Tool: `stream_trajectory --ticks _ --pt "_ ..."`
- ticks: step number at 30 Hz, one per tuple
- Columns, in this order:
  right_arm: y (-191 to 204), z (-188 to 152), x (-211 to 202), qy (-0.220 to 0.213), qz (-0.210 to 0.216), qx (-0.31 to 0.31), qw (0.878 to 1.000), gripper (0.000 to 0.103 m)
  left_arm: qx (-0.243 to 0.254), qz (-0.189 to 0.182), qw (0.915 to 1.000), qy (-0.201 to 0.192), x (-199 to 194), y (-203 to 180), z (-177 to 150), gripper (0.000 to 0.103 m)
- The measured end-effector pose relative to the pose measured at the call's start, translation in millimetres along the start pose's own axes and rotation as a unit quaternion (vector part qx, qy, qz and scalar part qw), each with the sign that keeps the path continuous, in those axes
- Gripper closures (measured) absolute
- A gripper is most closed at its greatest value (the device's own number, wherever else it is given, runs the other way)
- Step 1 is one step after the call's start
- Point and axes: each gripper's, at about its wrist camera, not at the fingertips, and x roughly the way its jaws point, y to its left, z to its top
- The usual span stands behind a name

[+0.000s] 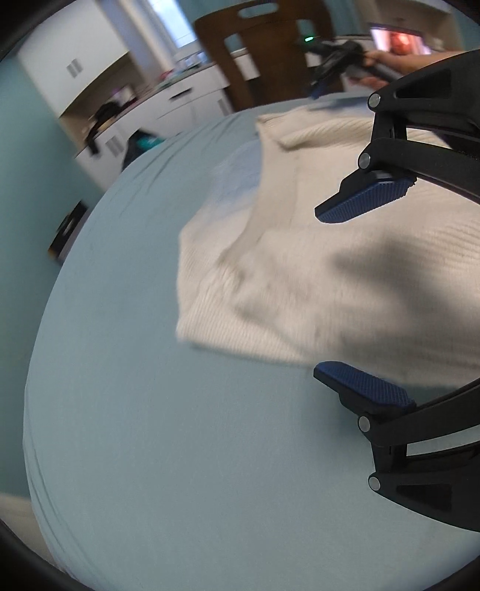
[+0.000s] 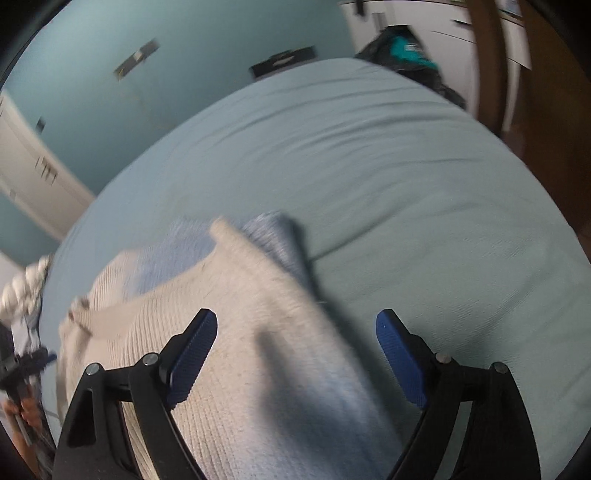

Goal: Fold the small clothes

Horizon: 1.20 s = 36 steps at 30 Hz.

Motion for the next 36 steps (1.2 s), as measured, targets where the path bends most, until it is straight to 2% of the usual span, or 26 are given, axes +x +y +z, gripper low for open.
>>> stream_trajectory --ticks 2,5,6,8,9,10,11,12,13,14,15,18,21,23,26,28,31,36 --pt "10 3 10 0.011 0.008 -0.028 1.000 0.017 0.008 0.008 0.9999 0.013 10 -6 6 0.026" --pt "22 0 30 0.033 0.009 -0.063 0.997 0.017 0.007 0.066 0.9969 0.043 33 -11 14 0.026" --pt "26 1 36 0.040 0.002 -0.072 0.997 0.017 0.017 0.072 0.9955 0.059 41 -16 16 0.026" --pt "33 2 48 0.047 -0.004 -0.090 0.995 0.017 0.048 0.098 0.9917 0.067 50 -25 17 0.030" --pt "36 2 51 0.045 -0.012 -0.101 0.994 0.017 0.064 0.111 0.9898 0.061 53 -30 19 0.036" --pt "38 1 53 0.037 -0.020 -0.115 0.992 0.019 0.071 0.122 0.9883 0.057 55 -30 20 0.057" --pt "41 -1 53 0.025 -0.027 -0.130 0.991 0.036 0.069 0.134 0.9871 0.054 55 -30 21 0.073" --pt "43 -3 51 0.015 -0.042 -0.147 0.988 0.067 0.061 0.137 0.9875 0.047 53 -30 23 0.078" --pt "44 -4 50 0.009 -0.063 -0.158 0.985 0.077 0.055 0.131 0.9892 0.036 49 -27 25 0.087" --pt "42 -6 44 -0.001 -0.073 -0.163 0.984 0.086 0.052 0.122 0.9909 0.025 42 -25 26 0.092" --pt "37 -7 33 -0.019 -0.065 -0.157 0.985 0.090 0.050 0.113 0.9923 0.012 34 -24 24 0.092" --pt "25 -10 -4 -0.075 -0.054 -0.129 0.987 0.093 0.036 0.095 0.9942 -0.036 4 -22 23 0.094" --pt "20 -11 -47 -0.116 0.001 -0.116 0.986 0.095 -0.006 0.055 0.9947 -0.087 -31 -12 28 0.094" --pt "20 -10 -71 -0.152 0.023 -0.103 0.983 0.095 -0.030 0.028 0.9918 -0.121 -50 -7 34 0.094" --pt "9 3 -89 -0.196 0.051 -0.053 0.978 0.095 -0.080 -0.033 0.9843 -0.154 -63 9 54 0.094" --pt "3 18 -84 -0.207 0.066 -0.022 0.976 0.095 -0.089 -0.046 0.9816 -0.163 -50 11 72 0.094" --pt "11 40 -57 -0.201 0.053 -0.002 0.978 0.095 -0.087 -0.033 0.9833 -0.157 -29 15 99 0.094" --pt "1 49 -6 -0.165 0.022 0.022 0.986 0.095 -0.111 -0.001 0.9883 -0.104 34 36 130 0.094"
